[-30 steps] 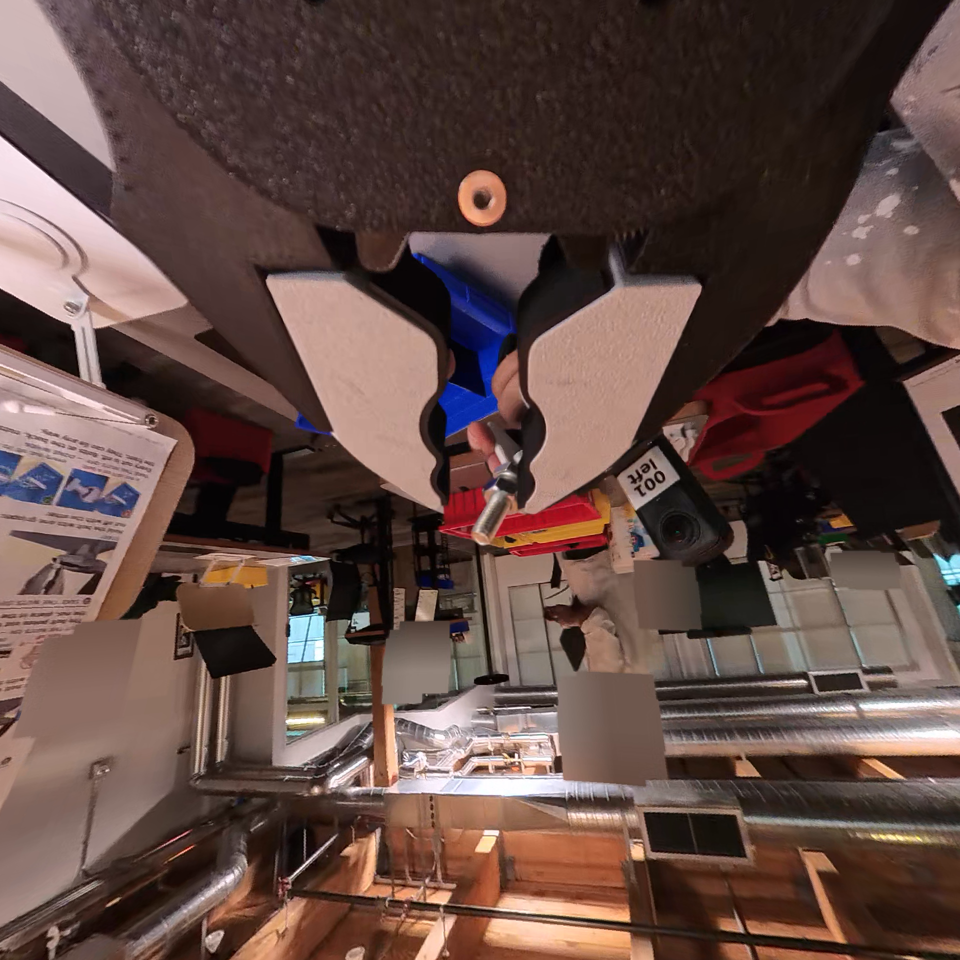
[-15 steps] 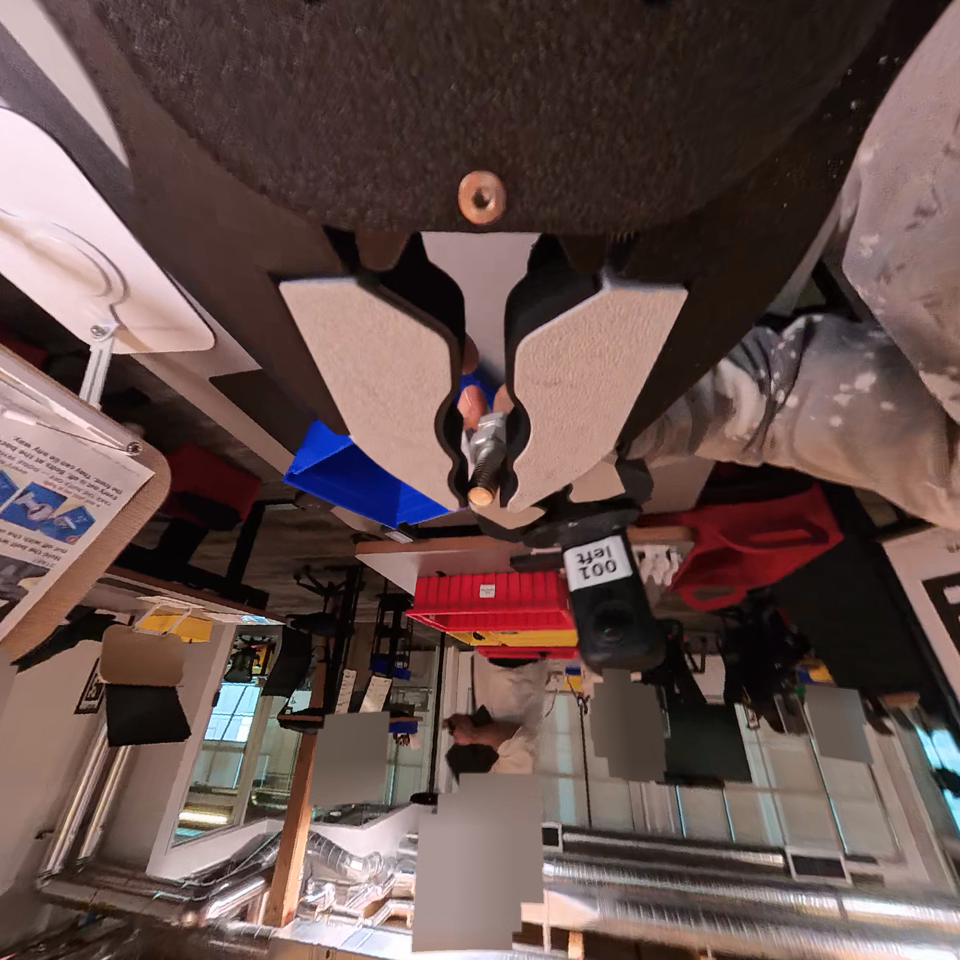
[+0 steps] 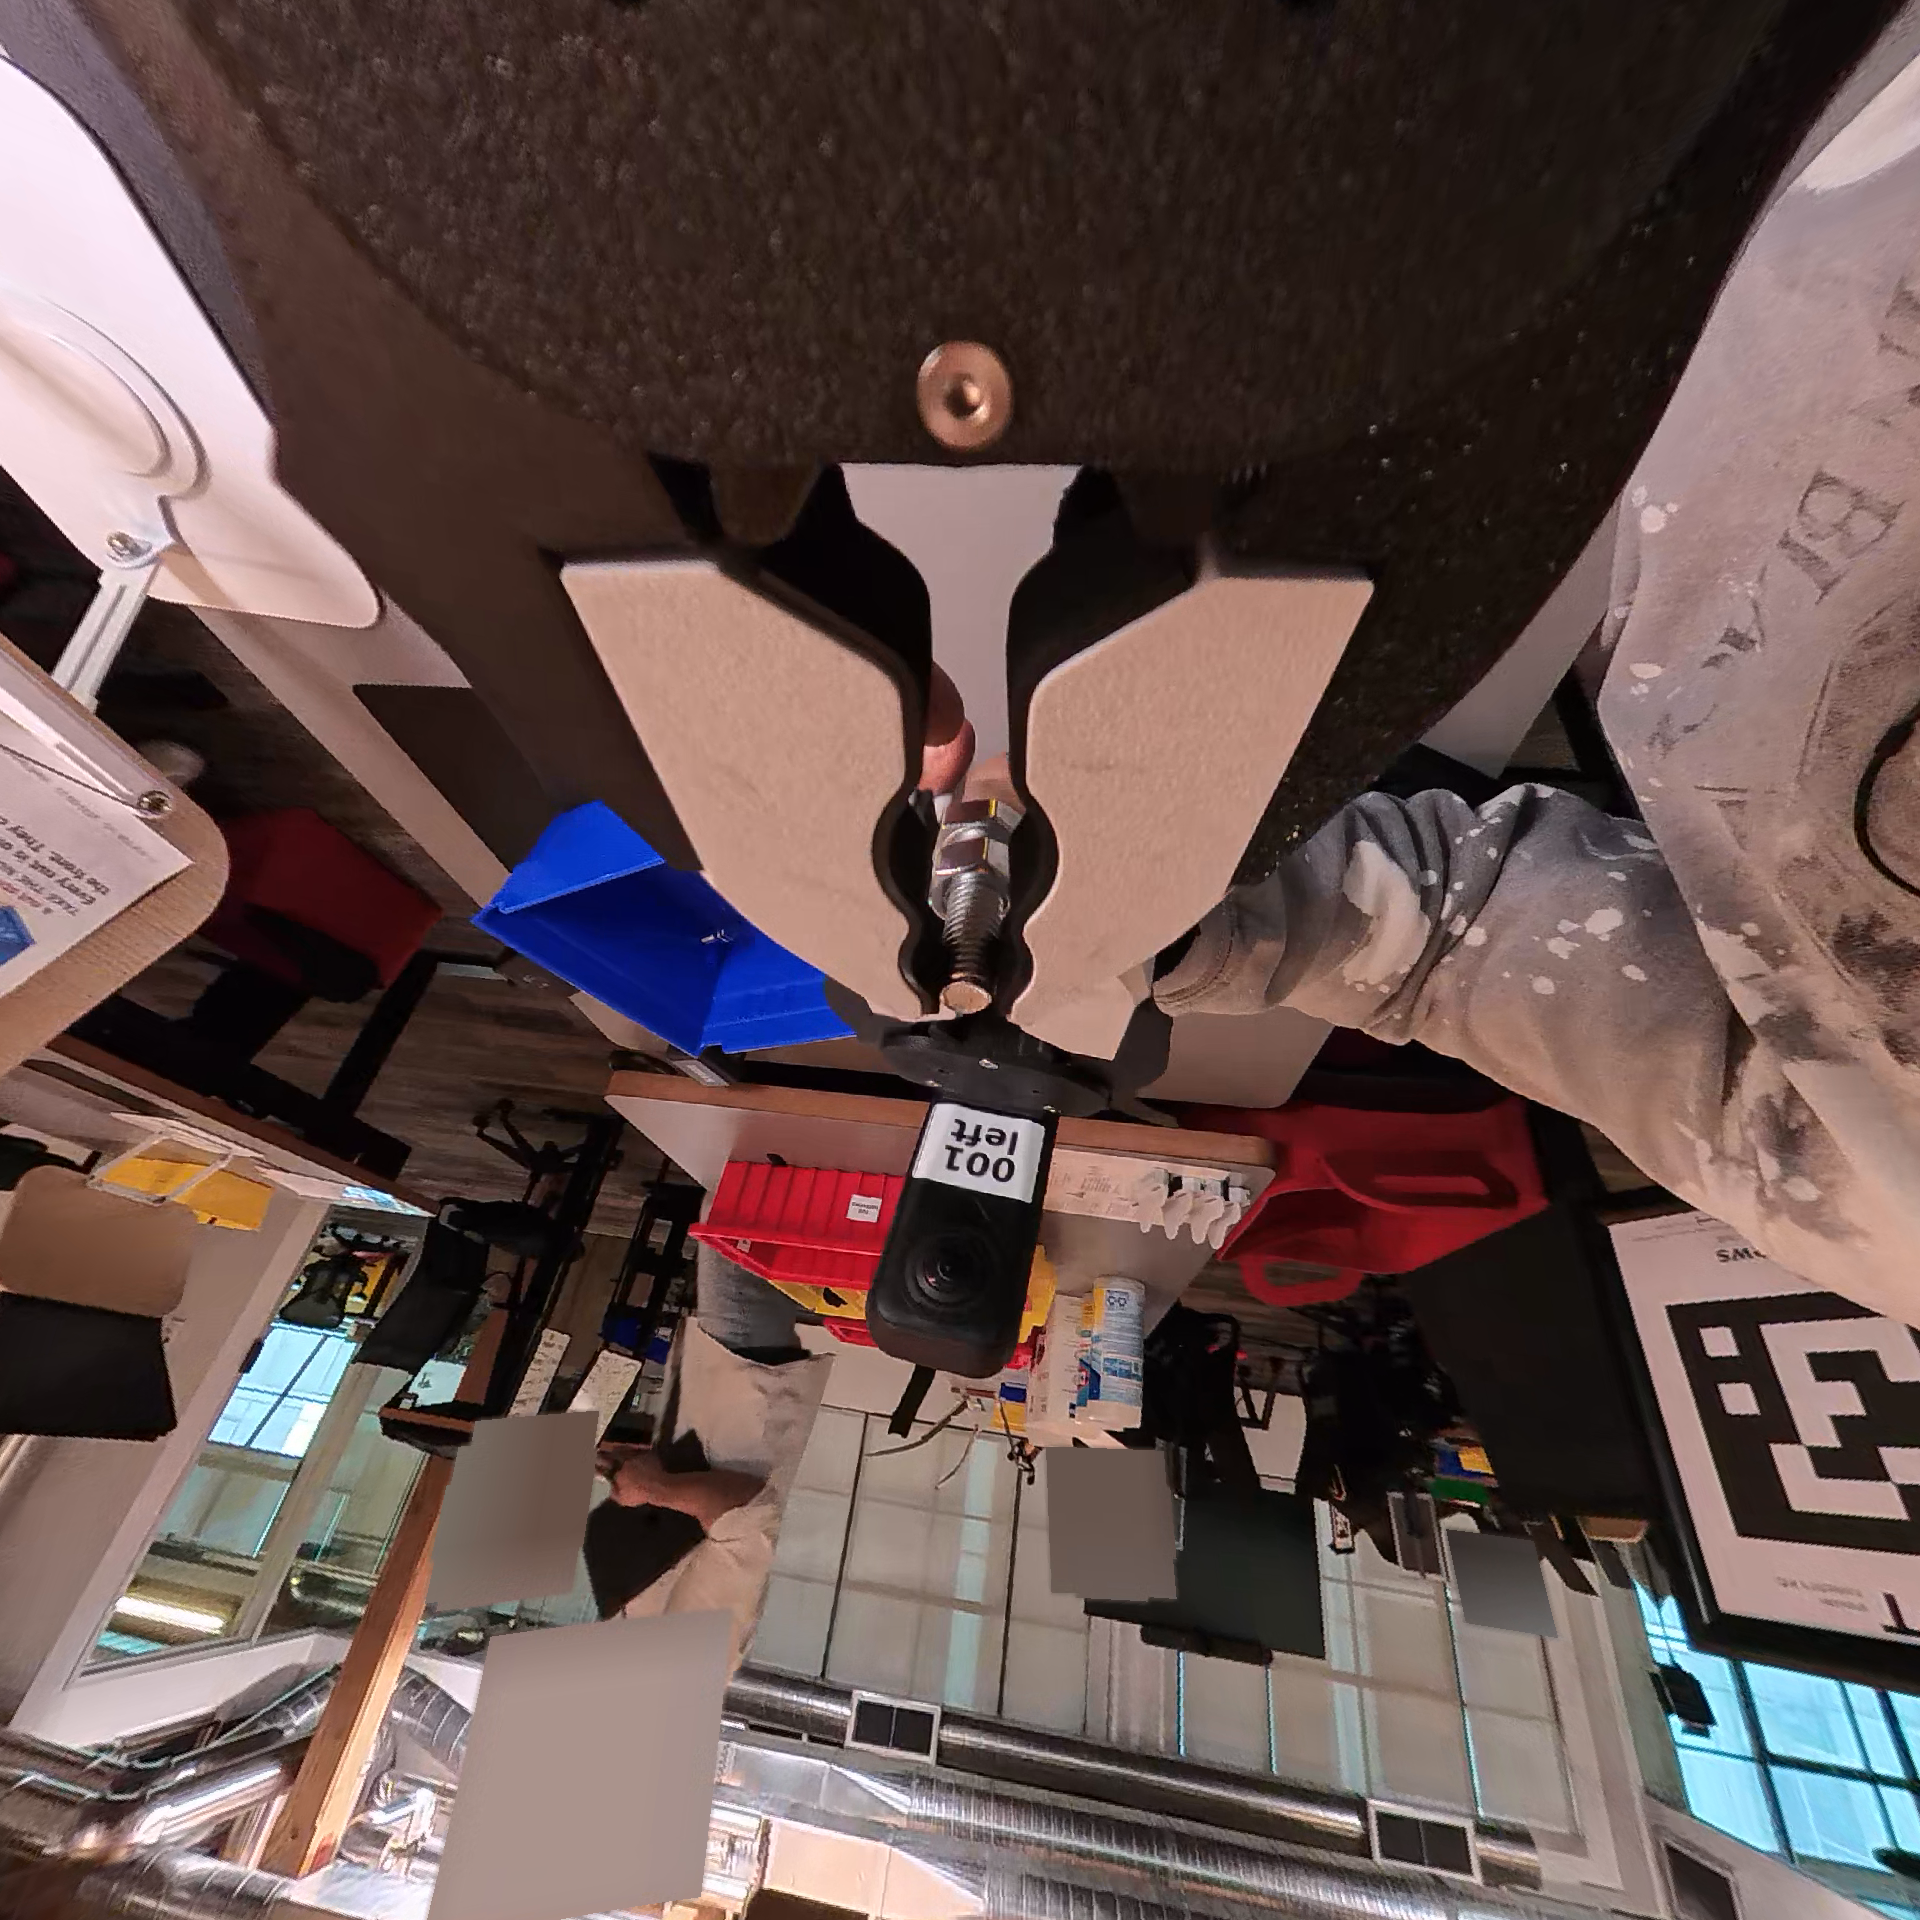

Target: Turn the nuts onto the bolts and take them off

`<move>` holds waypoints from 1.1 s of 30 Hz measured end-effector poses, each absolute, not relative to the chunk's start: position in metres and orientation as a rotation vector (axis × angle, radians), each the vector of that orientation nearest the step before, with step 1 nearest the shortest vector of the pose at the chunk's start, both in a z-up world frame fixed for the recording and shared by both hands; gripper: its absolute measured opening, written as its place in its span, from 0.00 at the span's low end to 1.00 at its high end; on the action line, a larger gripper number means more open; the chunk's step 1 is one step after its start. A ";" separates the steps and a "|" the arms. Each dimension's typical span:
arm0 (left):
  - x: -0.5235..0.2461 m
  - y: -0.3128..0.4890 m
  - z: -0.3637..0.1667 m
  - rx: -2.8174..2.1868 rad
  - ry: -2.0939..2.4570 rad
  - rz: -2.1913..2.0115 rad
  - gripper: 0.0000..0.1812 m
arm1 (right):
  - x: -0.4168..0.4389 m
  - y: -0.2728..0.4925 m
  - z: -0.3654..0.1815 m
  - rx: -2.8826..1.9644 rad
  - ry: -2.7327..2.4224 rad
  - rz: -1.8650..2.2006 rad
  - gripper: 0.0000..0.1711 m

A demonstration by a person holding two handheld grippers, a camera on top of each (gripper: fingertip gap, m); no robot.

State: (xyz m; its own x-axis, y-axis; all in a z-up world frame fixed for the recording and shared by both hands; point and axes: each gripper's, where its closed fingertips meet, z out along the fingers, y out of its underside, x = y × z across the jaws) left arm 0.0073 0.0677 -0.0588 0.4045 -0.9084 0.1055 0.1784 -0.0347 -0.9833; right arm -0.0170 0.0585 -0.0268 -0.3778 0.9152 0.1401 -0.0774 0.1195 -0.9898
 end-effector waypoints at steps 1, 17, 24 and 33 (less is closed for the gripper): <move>0.007 0.068 -0.059 -1.307 0.737 -1.022 0.12 | -0.017 0.058 -0.028 -0.857 -1.510 1.412 0.06; -0.011 0.082 -0.050 -1.244 0.560 -0.905 0.10 | -0.016 0.085 -0.007 -0.908 -1.270 1.482 0.11; -0.036 0.100 -0.051 -1.241 0.376 -0.757 0.10 | -0.040 0.095 -0.026 -1.049 -1.246 1.382 0.20; -0.051 0.095 -0.038 -1.187 0.349 -0.744 0.10 | -0.029 0.137 -0.024 -1.123 -1.082 1.213 0.04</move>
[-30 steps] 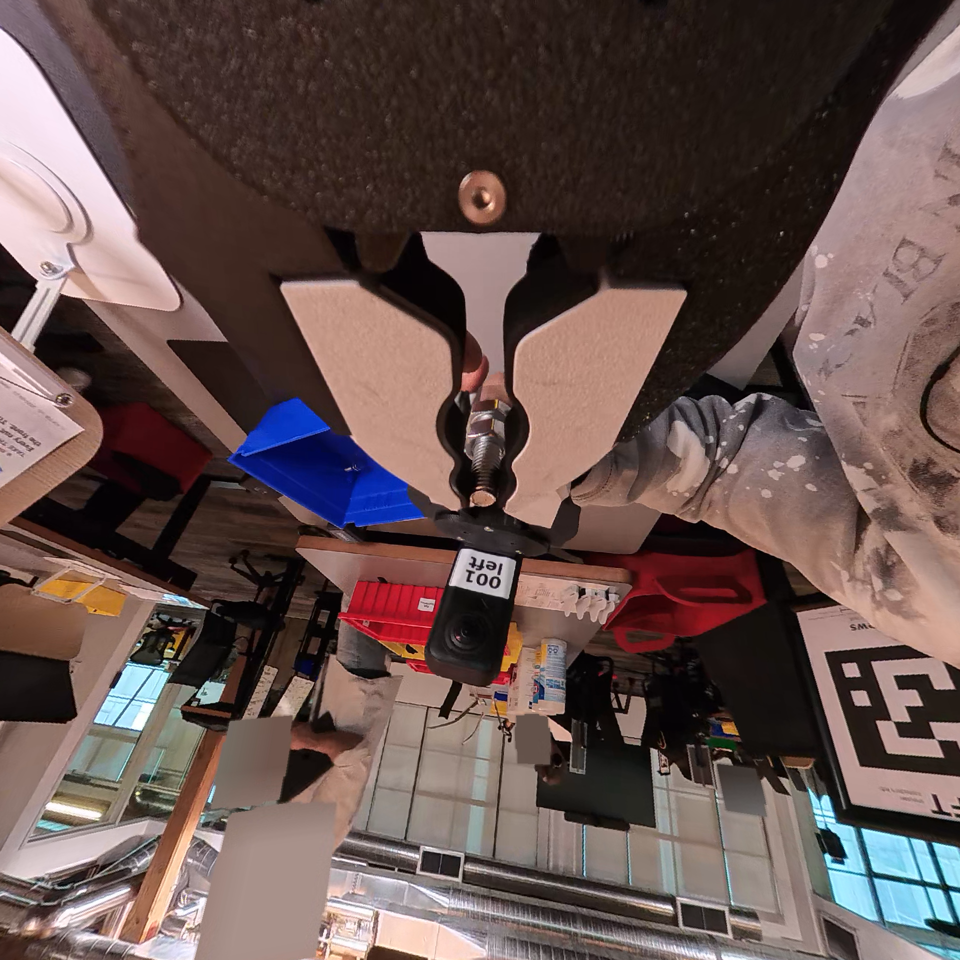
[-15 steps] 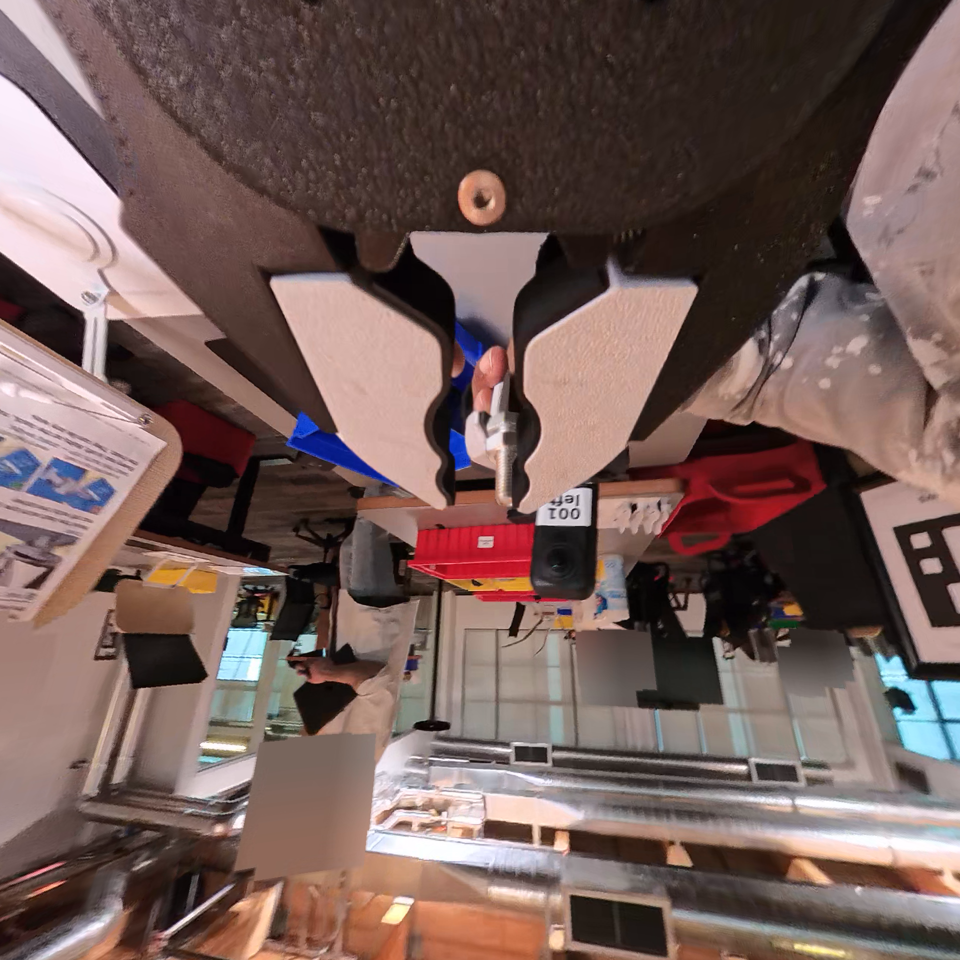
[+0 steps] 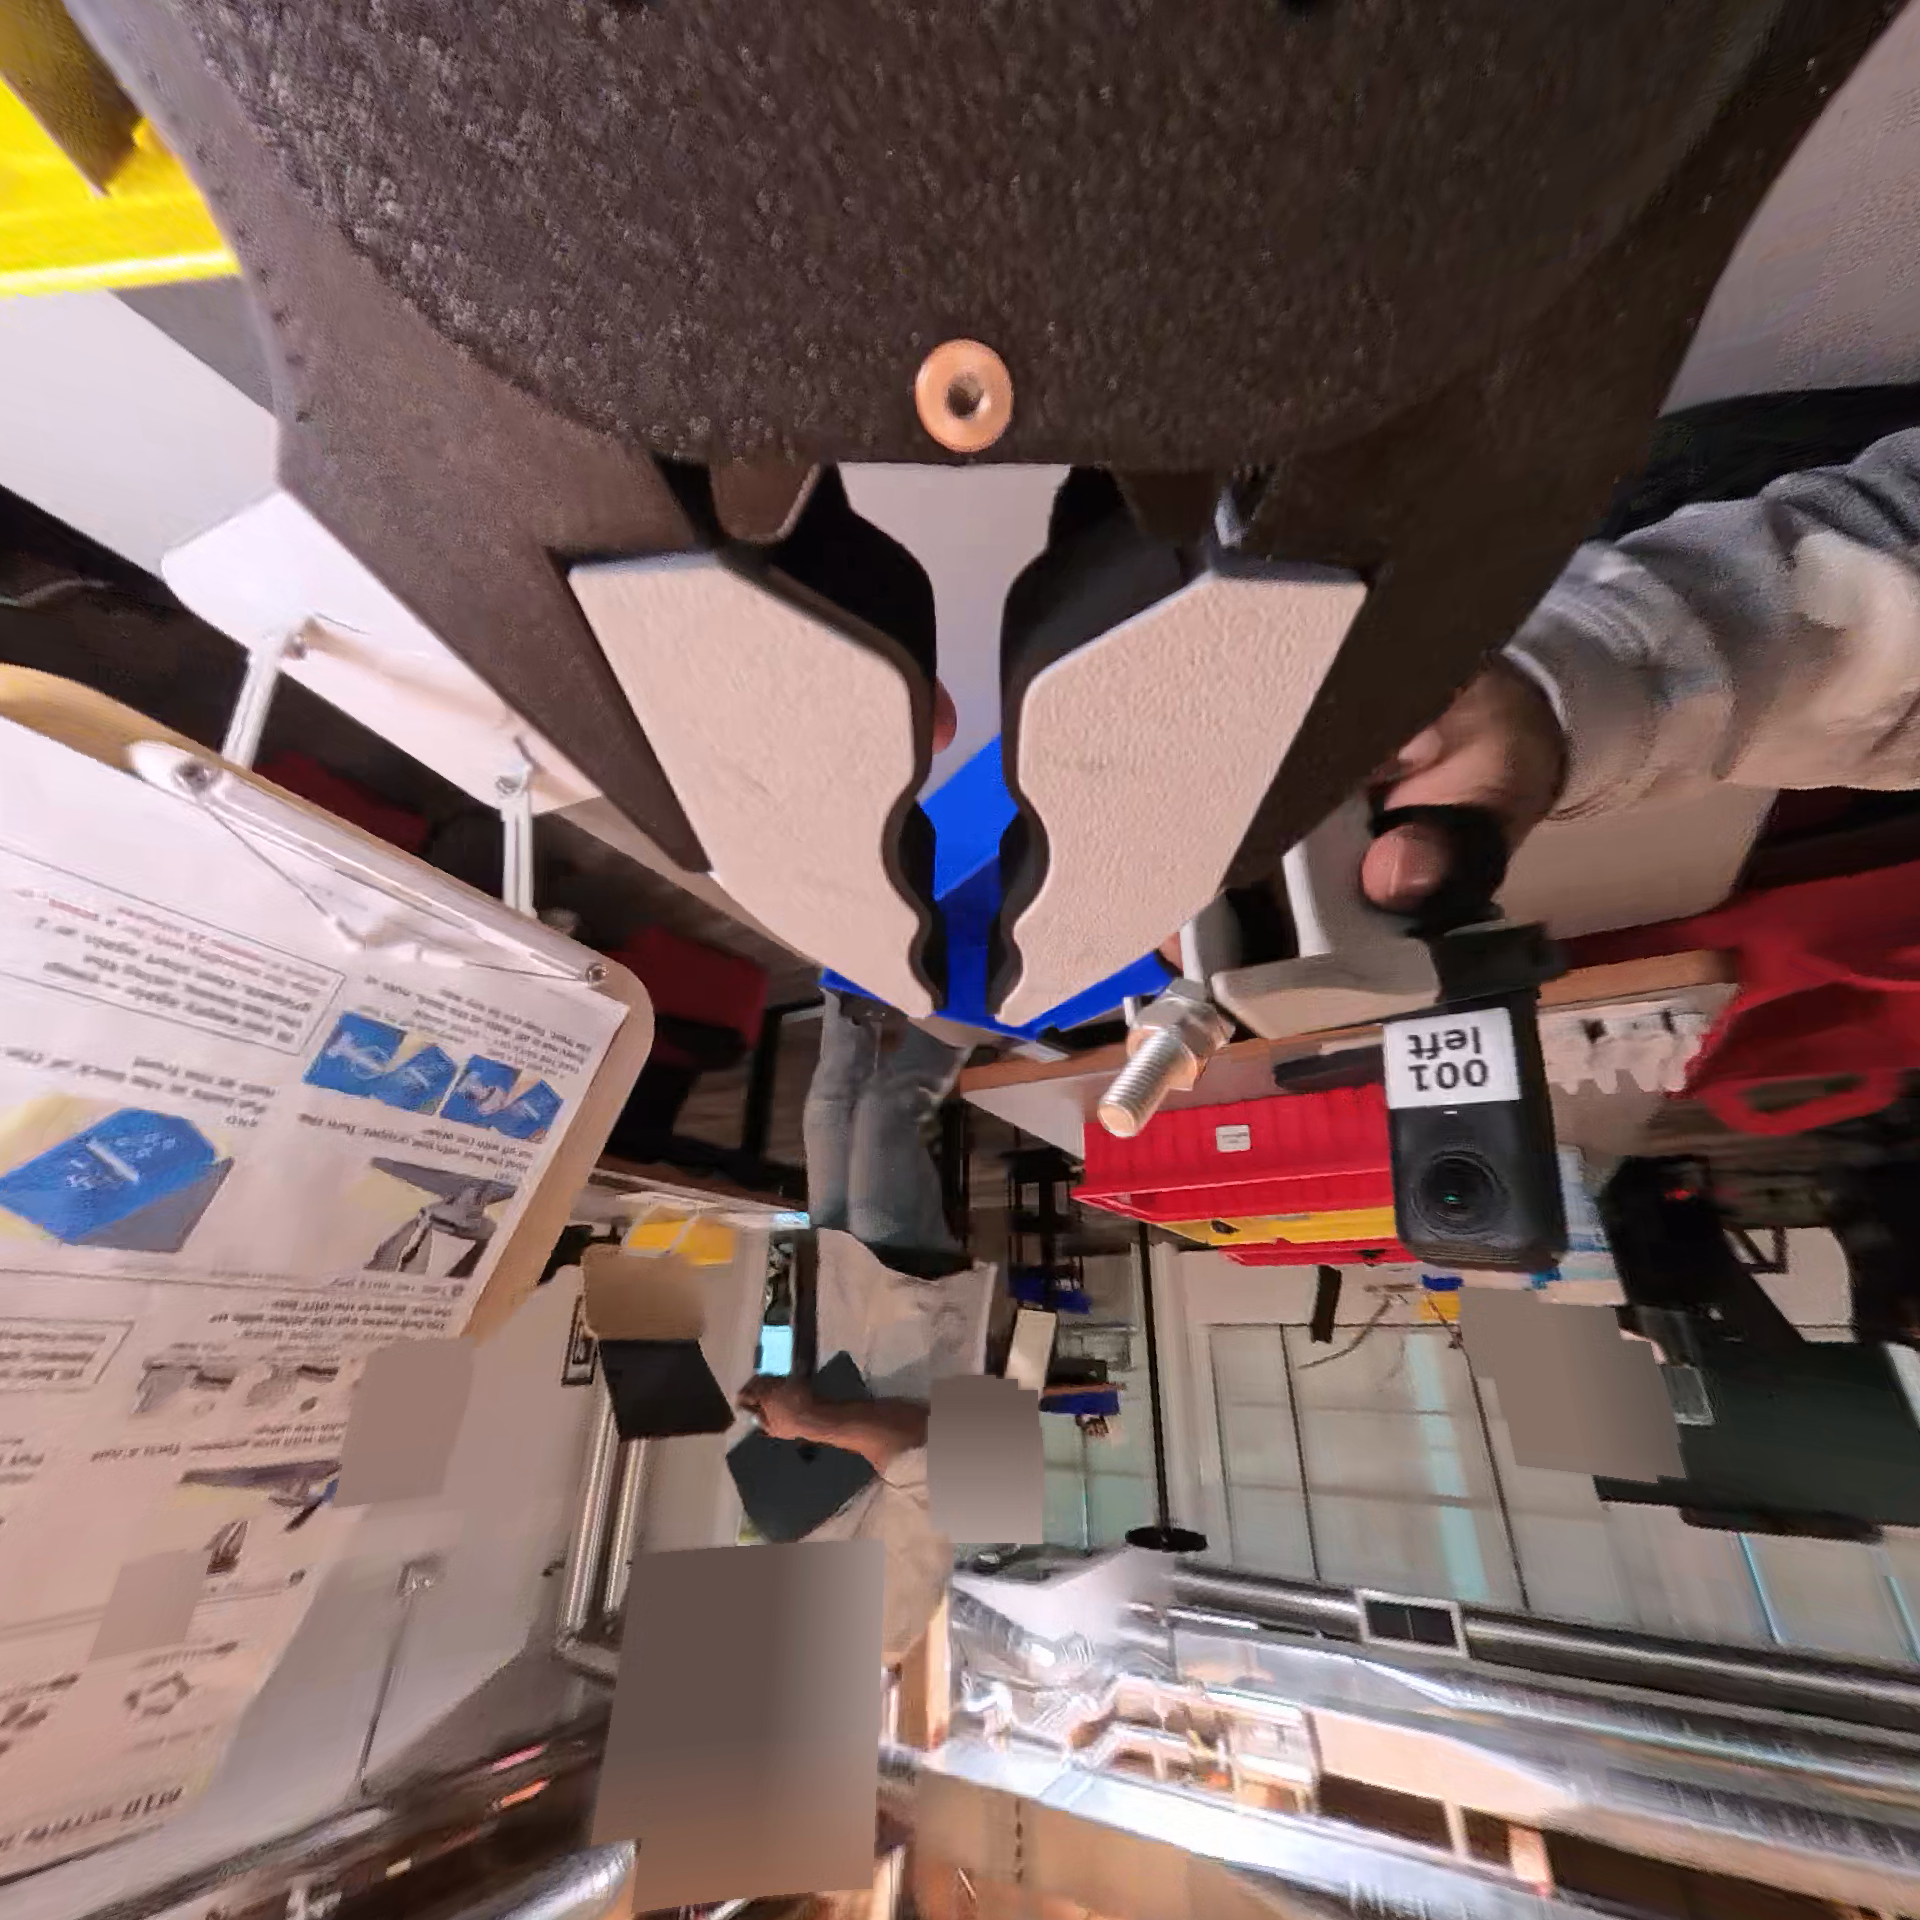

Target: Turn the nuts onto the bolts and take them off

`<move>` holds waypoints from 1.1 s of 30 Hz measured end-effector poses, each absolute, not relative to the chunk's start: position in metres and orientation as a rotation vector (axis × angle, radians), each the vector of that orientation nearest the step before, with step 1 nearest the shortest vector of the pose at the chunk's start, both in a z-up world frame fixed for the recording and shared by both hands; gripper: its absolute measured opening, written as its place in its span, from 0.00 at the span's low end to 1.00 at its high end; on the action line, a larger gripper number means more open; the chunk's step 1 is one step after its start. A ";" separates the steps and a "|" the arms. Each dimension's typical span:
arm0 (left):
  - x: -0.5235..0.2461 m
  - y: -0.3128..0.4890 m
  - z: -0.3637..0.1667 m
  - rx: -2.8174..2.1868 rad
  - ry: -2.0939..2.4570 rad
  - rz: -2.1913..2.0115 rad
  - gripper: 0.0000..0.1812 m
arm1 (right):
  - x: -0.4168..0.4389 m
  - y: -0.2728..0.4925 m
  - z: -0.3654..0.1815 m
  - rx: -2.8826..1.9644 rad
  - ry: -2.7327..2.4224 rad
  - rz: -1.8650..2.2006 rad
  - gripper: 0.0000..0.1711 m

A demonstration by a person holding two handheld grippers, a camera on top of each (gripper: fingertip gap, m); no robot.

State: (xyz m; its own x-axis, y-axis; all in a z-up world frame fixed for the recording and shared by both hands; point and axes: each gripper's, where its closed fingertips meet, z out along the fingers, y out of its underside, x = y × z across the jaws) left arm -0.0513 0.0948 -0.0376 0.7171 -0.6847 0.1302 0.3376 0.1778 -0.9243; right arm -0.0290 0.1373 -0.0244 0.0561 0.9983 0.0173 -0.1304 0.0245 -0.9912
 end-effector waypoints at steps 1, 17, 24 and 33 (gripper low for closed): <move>-0.052 0.094 -0.036 -1.181 0.349 -0.736 0.10 | -0.026 0.135 -0.022 -1.114 -1.087 1.241 0.05; -0.014 0.098 -0.073 -1.361 0.550 -0.900 0.10 | -0.036 0.092 -0.040 -1.047 -1.395 1.270 0.06; -0.010 0.095 -0.073 -1.357 0.591 -0.891 0.11 | -0.035 0.087 -0.042 -1.037 -1.424 1.303 0.06; -0.018 0.098 -0.067 -1.326 0.529 -0.826 0.10 | -0.036 0.090 -0.036 -1.026 -1.361 1.311 0.07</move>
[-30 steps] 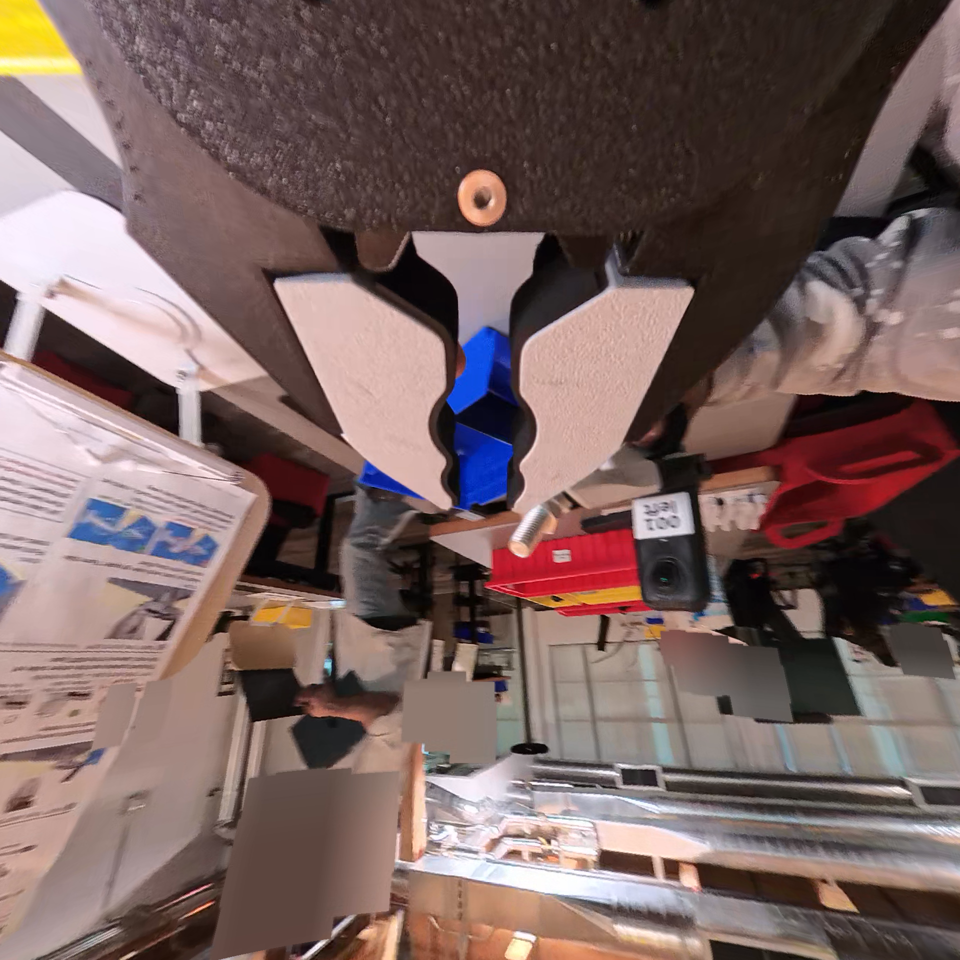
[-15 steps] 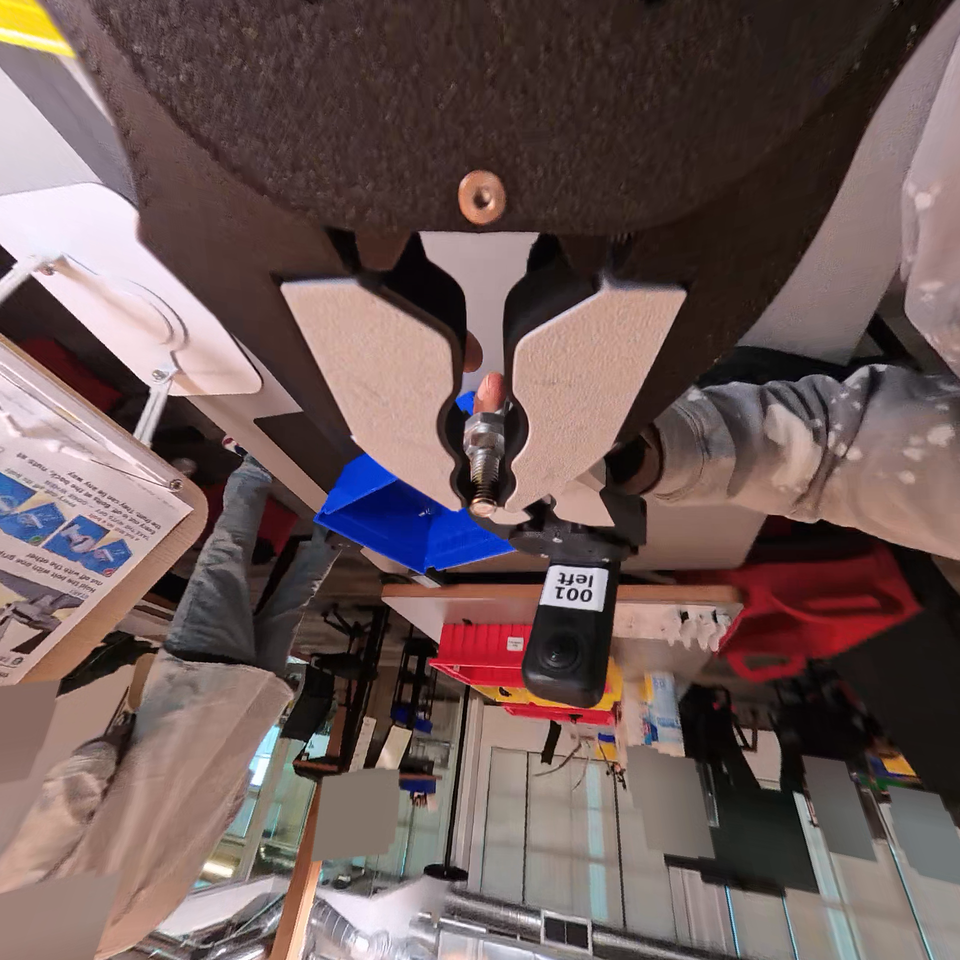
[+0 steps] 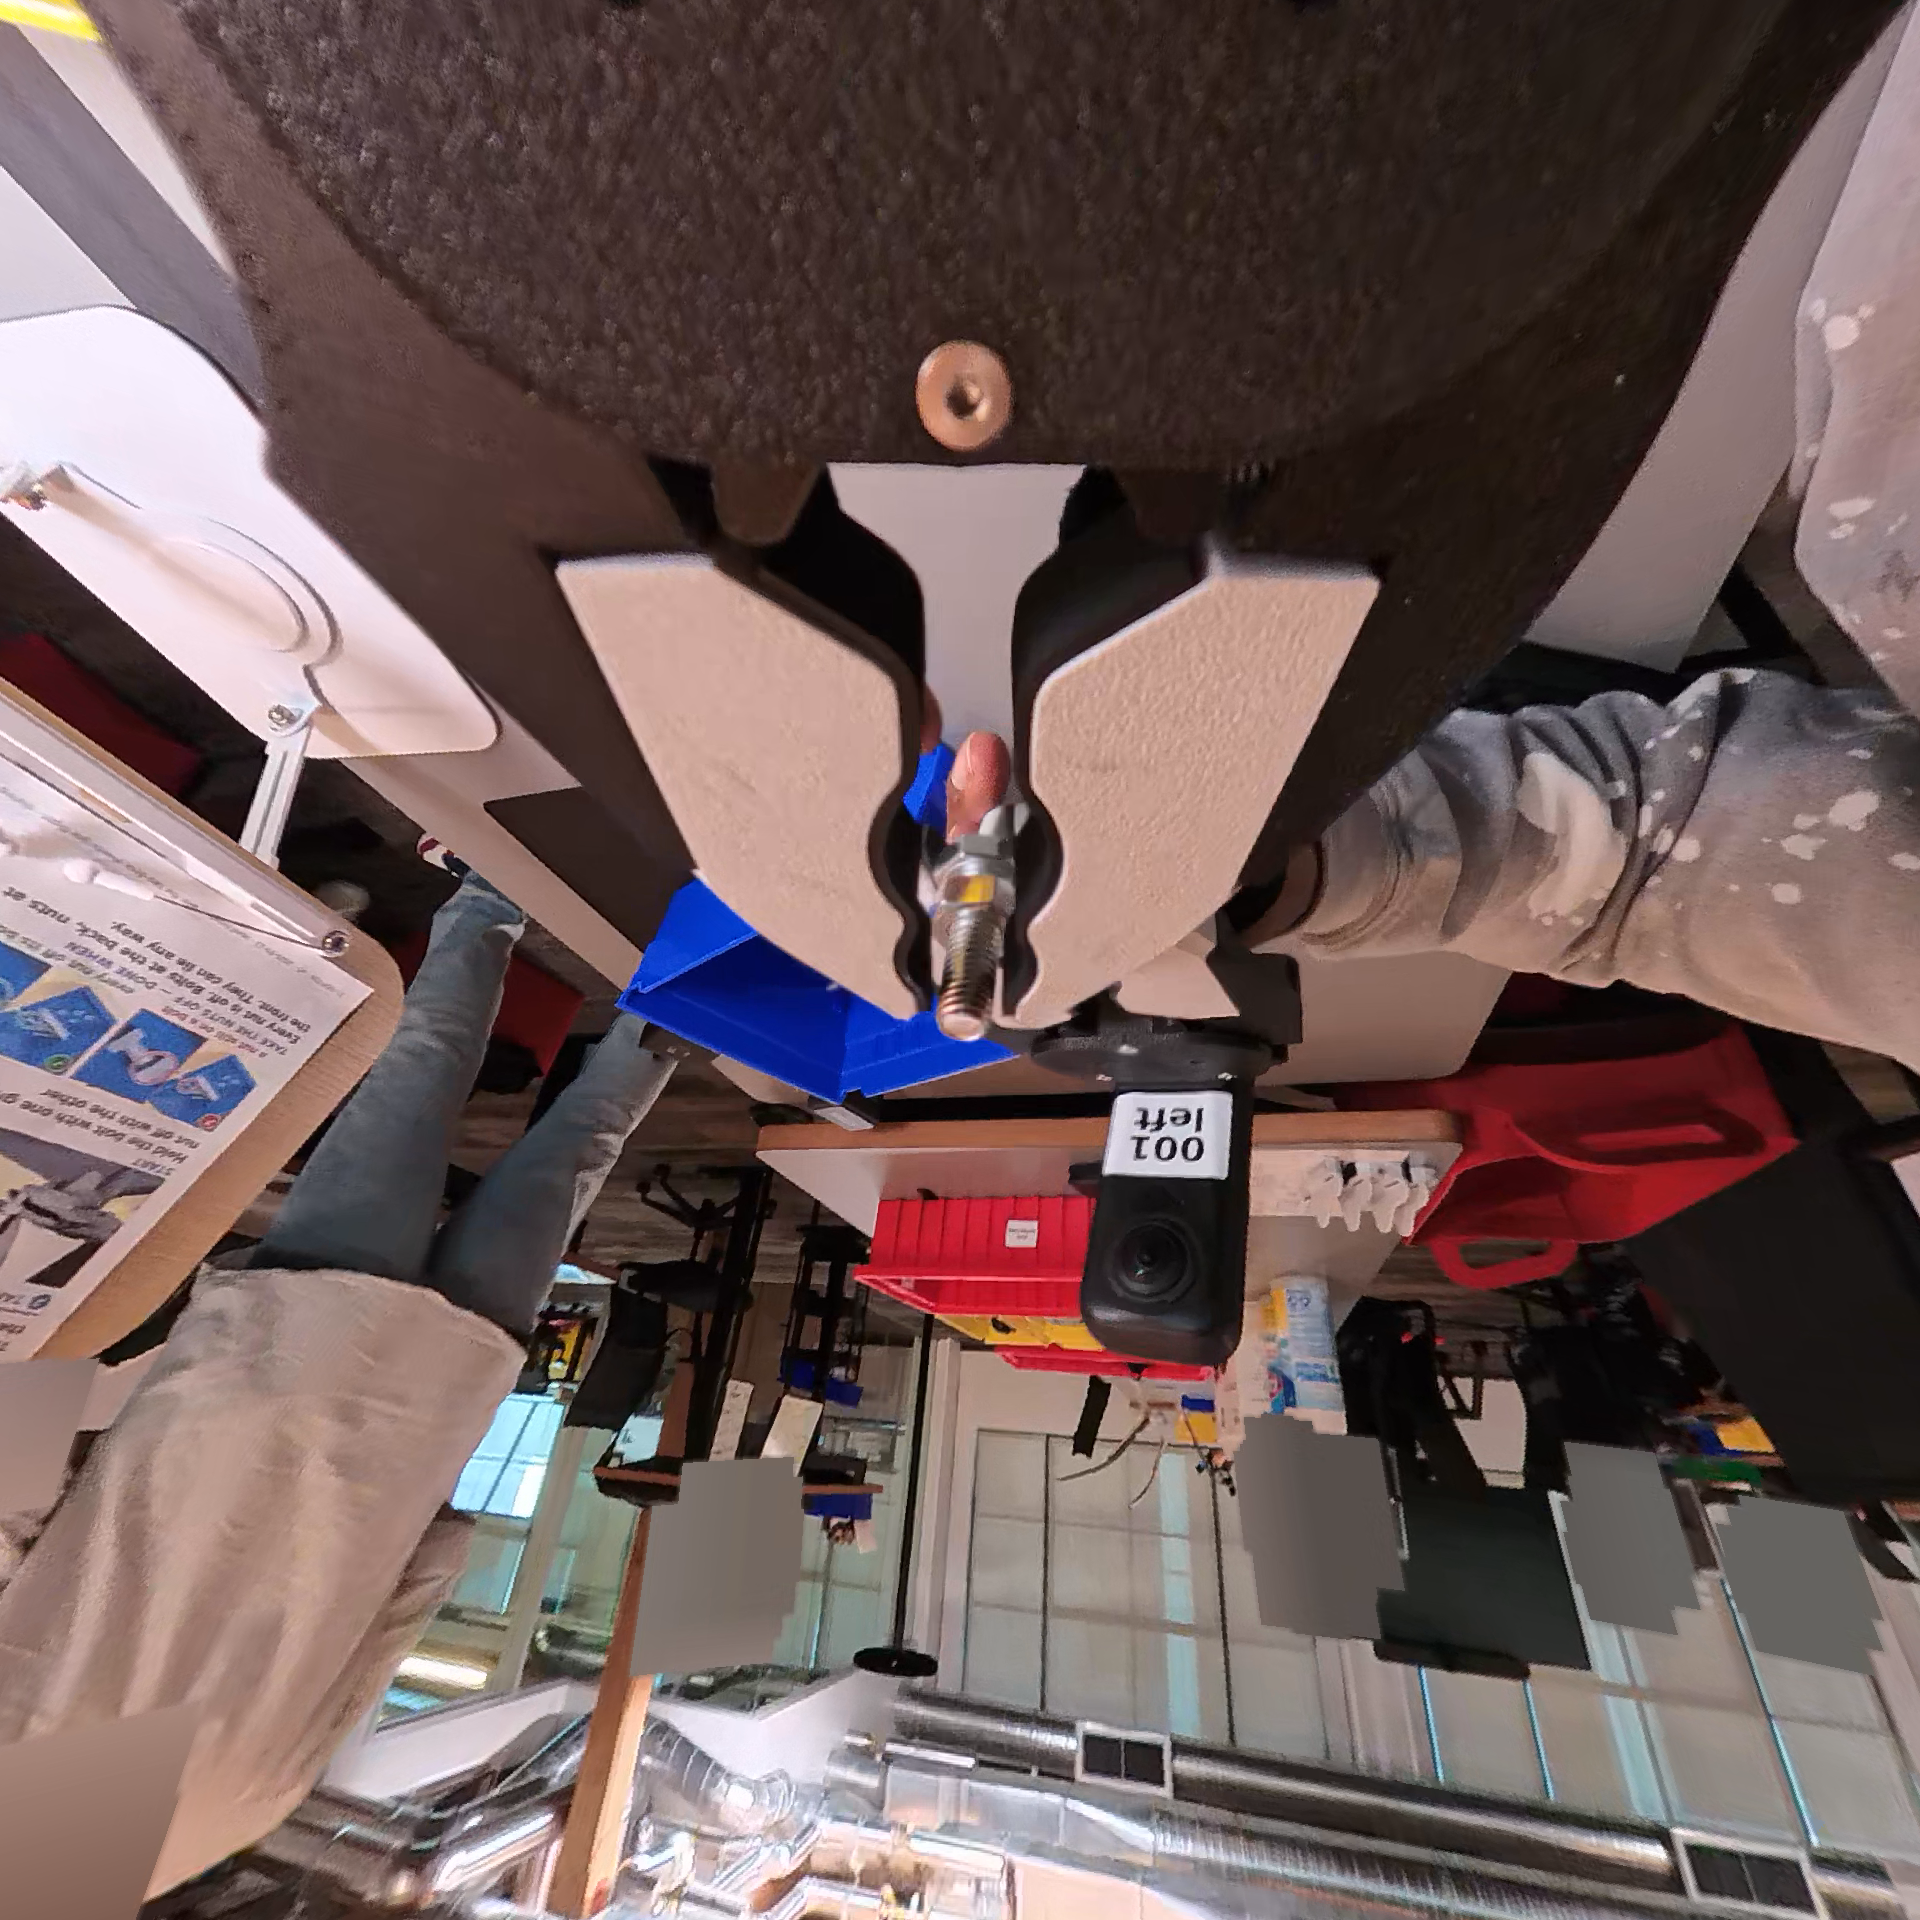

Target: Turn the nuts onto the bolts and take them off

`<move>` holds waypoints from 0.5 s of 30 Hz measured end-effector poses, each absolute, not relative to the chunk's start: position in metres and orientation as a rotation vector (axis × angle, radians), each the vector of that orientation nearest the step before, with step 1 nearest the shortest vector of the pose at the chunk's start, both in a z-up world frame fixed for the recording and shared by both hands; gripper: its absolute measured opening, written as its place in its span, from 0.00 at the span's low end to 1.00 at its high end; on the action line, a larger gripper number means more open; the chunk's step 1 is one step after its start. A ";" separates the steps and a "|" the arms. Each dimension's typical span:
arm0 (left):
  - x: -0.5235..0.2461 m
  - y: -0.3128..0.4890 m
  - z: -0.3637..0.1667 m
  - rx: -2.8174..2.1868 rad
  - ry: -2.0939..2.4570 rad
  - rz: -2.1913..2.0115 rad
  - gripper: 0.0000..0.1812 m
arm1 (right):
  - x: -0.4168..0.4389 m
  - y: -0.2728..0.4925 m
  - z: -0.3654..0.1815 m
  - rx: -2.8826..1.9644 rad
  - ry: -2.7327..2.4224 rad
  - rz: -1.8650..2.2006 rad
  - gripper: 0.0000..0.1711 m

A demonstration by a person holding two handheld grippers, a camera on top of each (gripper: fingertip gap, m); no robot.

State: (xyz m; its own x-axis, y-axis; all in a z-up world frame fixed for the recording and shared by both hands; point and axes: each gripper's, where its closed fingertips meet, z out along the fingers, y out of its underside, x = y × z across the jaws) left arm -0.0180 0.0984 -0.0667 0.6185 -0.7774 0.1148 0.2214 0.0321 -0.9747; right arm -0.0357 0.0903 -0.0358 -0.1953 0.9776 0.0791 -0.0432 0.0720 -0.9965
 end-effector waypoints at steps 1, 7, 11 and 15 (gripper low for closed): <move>-0.022 0.100 -0.065 -1.319 0.504 -0.814 0.10 | -0.036 0.091 -0.034 -1.028 -1.342 1.321 0.11; -0.035 0.101 -0.056 -1.281 0.434 -0.744 0.10 | -0.048 0.101 -0.043 -1.100 -1.312 1.247 0.20; -0.043 0.096 -0.046 -1.239 0.426 -0.772 0.10 | -0.031 0.137 -0.031 -1.142 -1.117 1.192 0.00; -0.043 0.097 -0.046 -1.246 0.421 -0.763 0.10 | -0.027 0.130 -0.025 -1.107 -1.140 1.211 0.07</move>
